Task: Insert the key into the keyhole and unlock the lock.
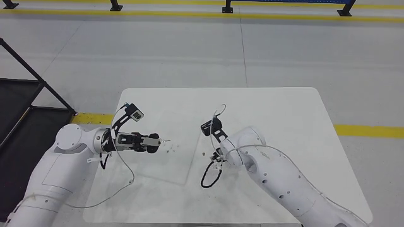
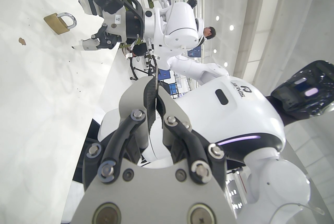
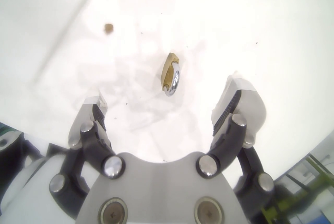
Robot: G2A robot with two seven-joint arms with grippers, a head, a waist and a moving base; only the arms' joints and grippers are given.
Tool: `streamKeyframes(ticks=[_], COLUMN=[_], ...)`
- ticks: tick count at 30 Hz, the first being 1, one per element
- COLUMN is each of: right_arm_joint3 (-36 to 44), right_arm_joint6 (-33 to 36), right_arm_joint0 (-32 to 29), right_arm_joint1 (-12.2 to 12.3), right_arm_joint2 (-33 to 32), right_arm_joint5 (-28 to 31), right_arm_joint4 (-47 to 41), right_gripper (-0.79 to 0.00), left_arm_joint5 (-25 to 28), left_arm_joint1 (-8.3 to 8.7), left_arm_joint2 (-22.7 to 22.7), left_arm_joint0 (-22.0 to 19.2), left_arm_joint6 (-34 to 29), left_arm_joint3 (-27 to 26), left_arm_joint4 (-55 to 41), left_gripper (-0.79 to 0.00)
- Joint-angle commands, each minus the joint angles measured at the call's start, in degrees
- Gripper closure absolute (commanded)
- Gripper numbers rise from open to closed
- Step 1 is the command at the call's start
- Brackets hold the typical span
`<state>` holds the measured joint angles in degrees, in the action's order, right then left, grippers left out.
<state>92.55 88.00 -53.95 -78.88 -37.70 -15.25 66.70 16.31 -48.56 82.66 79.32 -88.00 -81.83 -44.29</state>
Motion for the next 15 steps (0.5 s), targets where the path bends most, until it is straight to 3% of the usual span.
streamKeyframes(ticks=[1, 10, 11, 12, 13, 14, 15], right_arm_joint3=[-1.44, -5.47, -5.83, -6.22, -6.49, -6.95, -7.35], right_arm_joint6=[0.0, 0.0, 0.0, 0.0, 0.0, 0.0, 0.0], right_arm_joint0=[0.88, 2.21, 2.35, 2.49, 2.6, 2.77, 2.95], right_arm_joint1=[-0.29, -0.71, -0.73, -0.76, -0.77, -0.79, -0.82], right_arm_joint2=[0.41, 2.03, 2.17, 2.27, 2.33, 2.45, 2.57], right_arm_joint5=[0.11, 0.85, 0.99, 1.06, 1.15, 1.25, 1.33], right_arm_joint4=[-1.1, -3.55, -3.79, -4.02, -4.15, -4.25, -4.35], right_gripper=[-0.785, -0.785, -0.723, -0.603, -0.579, -0.468, -0.431], left_arm_joint5=[0.0, 0.0, 0.0, 0.0, 0.0, 0.0, 0.0], left_arm_joint1=[0.0, 0.0, 0.0, 0.0, 0.0, 0.0, 0.0], left_arm_joint2=[0.0, 0.0, 0.0, 0.0, 0.0, 0.0, 0.0], left_arm_joint0=[0.0, 0.0, 0.0, 0.0, 0.0, 0.0, 0.0], left_arm_joint6=[0.0, 0.0, 0.0, 0.0, 0.0, 0.0, 0.0], left_arm_joint3=[0.0, 0.0, 0.0, 0.0, 0.0, 0.0, 0.0], left_arm_joint4=[0.0, 0.0, 0.0, 0.0, 0.0, 0.0, 0.0], left_gripper=[0.0, 0.0, 0.0, 0.0, 0.0, 0.0, 0.0])
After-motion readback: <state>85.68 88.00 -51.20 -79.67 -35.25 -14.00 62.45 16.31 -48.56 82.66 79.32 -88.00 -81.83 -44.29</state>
